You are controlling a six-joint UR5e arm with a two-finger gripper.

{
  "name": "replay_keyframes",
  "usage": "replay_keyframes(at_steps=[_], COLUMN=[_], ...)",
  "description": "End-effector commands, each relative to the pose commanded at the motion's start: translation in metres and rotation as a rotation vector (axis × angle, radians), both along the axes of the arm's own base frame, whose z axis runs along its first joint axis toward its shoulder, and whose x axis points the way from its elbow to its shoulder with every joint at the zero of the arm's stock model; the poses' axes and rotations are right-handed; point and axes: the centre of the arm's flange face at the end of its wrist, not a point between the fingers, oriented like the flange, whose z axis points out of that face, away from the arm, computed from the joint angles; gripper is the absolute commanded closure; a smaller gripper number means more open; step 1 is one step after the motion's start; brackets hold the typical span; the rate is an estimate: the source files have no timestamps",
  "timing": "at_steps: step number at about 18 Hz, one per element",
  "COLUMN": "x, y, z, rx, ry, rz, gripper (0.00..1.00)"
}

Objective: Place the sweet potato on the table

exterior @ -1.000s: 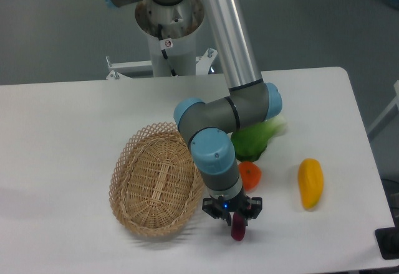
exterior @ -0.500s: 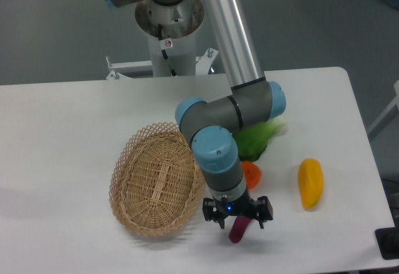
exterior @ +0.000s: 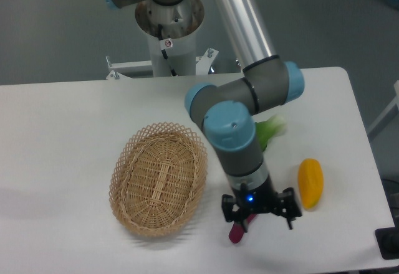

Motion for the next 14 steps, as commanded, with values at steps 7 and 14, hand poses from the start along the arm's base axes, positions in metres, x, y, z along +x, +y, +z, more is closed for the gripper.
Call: replay_keyframes(at_steps=[7, 14], x=[-0.041, -0.058], y=[-0.075, -0.139], z=[0.034, 0.056], rx=[-0.118, -0.338], ry=[-0.079, -0.125], rz=[-0.125, -0.419], gripper=[0.0, 0.0])
